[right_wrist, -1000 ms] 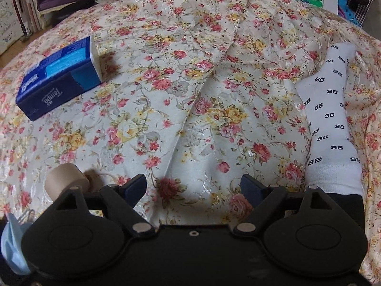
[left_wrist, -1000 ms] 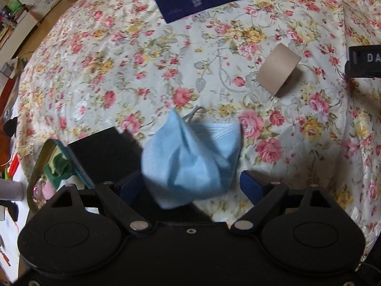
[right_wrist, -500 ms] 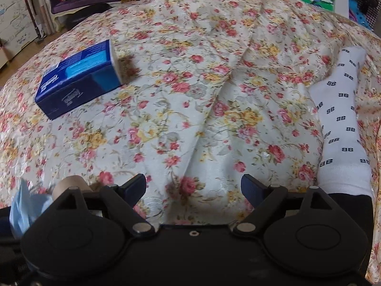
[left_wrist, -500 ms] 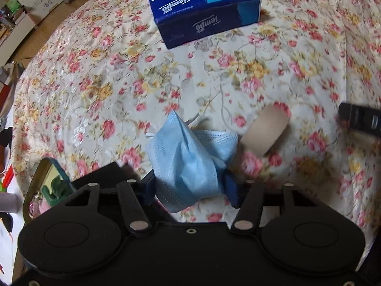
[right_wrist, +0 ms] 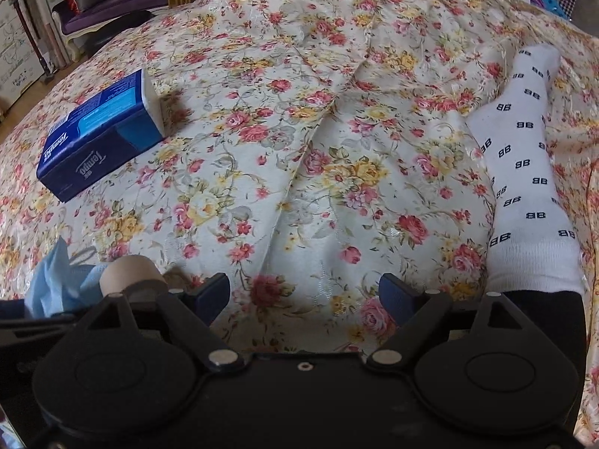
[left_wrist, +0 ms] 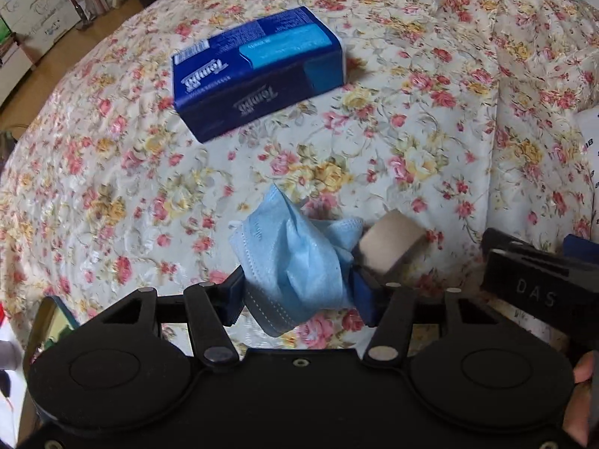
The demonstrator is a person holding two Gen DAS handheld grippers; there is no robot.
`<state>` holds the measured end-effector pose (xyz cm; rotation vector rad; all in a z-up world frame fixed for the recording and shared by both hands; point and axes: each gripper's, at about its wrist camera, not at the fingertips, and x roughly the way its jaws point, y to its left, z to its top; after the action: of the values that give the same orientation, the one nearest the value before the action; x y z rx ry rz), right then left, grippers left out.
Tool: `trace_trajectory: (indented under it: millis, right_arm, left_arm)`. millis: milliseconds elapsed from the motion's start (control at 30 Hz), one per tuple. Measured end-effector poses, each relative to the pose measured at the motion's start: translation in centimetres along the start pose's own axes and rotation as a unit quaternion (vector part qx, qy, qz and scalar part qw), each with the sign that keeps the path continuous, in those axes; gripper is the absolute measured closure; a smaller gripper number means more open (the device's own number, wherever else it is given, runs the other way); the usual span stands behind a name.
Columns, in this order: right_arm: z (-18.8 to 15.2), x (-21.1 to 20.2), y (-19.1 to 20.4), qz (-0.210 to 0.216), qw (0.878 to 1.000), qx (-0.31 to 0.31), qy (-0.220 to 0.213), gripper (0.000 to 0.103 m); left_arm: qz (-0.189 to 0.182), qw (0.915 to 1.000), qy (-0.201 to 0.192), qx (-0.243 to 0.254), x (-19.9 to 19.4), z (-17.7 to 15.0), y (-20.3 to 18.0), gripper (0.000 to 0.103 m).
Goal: Organize soft objects
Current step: 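Grasp the blue surgical mask with the left tool, then grasp the beige tape roll with the right tool while the left tool holds the mask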
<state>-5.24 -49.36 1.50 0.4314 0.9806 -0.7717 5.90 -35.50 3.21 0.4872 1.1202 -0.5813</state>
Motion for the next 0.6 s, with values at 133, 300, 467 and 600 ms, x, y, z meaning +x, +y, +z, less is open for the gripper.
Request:
trace_trajectory:
  millis: [133, 300, 467, 600]
  right_arm:
    - [0.0, -0.3, 0.7, 0.011, 1.000, -0.011, -0.004, 0.017]
    - [-0.8, -0.5, 2.7, 0.030, 0.998, -0.052, -0.001, 0.016]
    - [-2.1, -1.7, 4.2, 0.073, 0.992, -0.101, 0.010, 0.016]
    - [-2.8, -1.7, 5.5, 0.105, 0.986, -0.126, 0.032, 0.016]
  left_arm:
    - [0.020, 0.9993, 0.013, -0.027, 0.3, 0.1, 1.7, 0.048]
    - [0.032, 0.9977, 0.032, -0.050, 1.3, -0.2, 3.4, 0.048]
    - [0.027, 0.9975, 0.036, -0.054, 1.8, -0.6, 4.1, 0.048]
    - [0.018, 0.9976, 0.039, -0.054, 2.1, -0.7, 4.0, 0.049]
